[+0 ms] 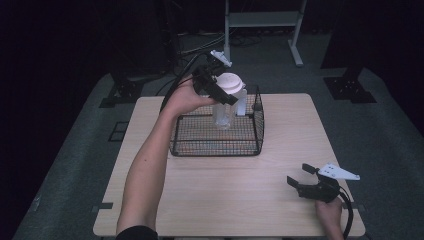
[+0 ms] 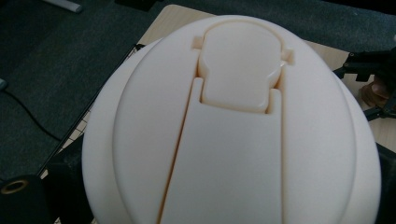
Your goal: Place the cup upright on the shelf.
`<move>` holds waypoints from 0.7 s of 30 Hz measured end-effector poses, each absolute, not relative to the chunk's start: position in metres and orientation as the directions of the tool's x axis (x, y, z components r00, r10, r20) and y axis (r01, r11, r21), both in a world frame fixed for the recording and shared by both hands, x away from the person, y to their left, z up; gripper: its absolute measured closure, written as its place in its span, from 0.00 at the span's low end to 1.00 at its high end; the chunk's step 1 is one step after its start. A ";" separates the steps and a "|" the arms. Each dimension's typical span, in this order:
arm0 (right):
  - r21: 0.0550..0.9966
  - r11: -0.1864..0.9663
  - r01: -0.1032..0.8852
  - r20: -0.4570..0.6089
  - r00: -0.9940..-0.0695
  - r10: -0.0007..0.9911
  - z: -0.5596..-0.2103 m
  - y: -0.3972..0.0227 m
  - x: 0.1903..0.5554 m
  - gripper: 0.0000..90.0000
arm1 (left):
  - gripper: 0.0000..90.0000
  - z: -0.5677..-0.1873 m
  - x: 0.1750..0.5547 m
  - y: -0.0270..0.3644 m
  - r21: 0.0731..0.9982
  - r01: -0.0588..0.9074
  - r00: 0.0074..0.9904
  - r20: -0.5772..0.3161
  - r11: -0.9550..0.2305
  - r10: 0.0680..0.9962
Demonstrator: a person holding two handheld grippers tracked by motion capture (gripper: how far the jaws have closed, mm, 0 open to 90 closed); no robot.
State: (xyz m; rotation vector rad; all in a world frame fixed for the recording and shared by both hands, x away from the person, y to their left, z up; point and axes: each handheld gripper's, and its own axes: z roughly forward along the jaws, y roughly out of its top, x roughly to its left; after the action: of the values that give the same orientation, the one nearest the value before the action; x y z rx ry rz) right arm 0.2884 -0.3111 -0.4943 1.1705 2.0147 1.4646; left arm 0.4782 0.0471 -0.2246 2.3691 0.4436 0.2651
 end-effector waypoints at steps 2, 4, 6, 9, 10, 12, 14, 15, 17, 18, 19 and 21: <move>0.911 0.107 0.397 0.157 -0.576 0.802 -0.494 -0.311 0.288 0.14 | 0.06 -0.225 0.481 0.047 0.681 0.250 0.917 0.061 -0.688 0.394; 0.912 0.105 0.397 0.158 -0.576 0.802 -0.494 -0.312 0.288 0.14 | 0.06 -0.226 0.485 0.048 0.677 0.259 0.915 0.057 -0.689 0.400; 0.912 0.105 0.397 0.159 -0.576 0.802 -0.494 -0.312 0.288 0.14 | 0.06 -0.227 0.488 0.048 0.678 0.268 0.911 0.052 -0.684 0.408; 0.912 0.105 0.397 0.158 -0.575 0.802 -0.494 -0.312 0.288 0.14 | 0.06 -0.230 0.493 0.048 0.674 0.277 0.909 0.047 -0.685 0.414; 0.914 0.106 0.393 0.155 -0.577 0.802 -0.494 -0.312 0.289 0.14 | 0.06 -0.233 0.496 0.047 0.671 0.284 0.907 0.043 -0.685 0.419; 0.914 0.106 0.393 0.155 -0.577 0.802 -0.494 -0.312 0.289 0.14 | 0.06 -0.235 0.498 0.047 0.669 0.289 0.906 0.040 -0.684 0.422; 0.913 0.107 0.393 0.154 -0.578 0.801 -0.494 -0.312 0.289 0.14 | 0.06 -0.239 0.501 0.045 0.661 0.295 0.905 0.039 -0.690 0.424; 0.913 0.108 0.393 0.154 -0.578 0.801 -0.494 -0.312 0.289 0.14 | 0.06 -0.241 0.503 0.044 0.657 0.299 0.905 0.036 -0.692 0.425; 0.914 0.106 0.391 0.154 -0.579 0.800 -0.494 -0.312 0.289 0.14 | 0.06 -0.245 0.506 0.043 0.653 0.305 0.904 0.031 -0.693 0.427; 0.914 0.107 0.391 0.155 -0.580 0.800 -0.494 -0.311 0.289 0.14 | 0.06 -0.247 0.507 0.042 0.652 0.306 0.904 0.028 -0.694 0.426; 0.914 0.107 0.391 0.155 -0.580 0.799 -0.494 -0.311 0.289 0.14 | 0.06 -0.248 0.508 0.042 0.650 0.307 0.904 0.028 -0.696 0.426; 0.915 0.106 0.390 0.155 -0.581 0.799 -0.494 -0.311 0.289 0.14 | 0.06 -0.252 0.510 0.040 0.646 0.310 0.904 0.027 -0.697 0.427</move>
State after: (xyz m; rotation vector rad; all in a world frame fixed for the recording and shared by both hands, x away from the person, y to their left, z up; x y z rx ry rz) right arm 0.2886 -0.3114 -0.4944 1.1613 2.0115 1.4711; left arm 0.5099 0.0401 -0.2523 2.3946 0.5253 0.2289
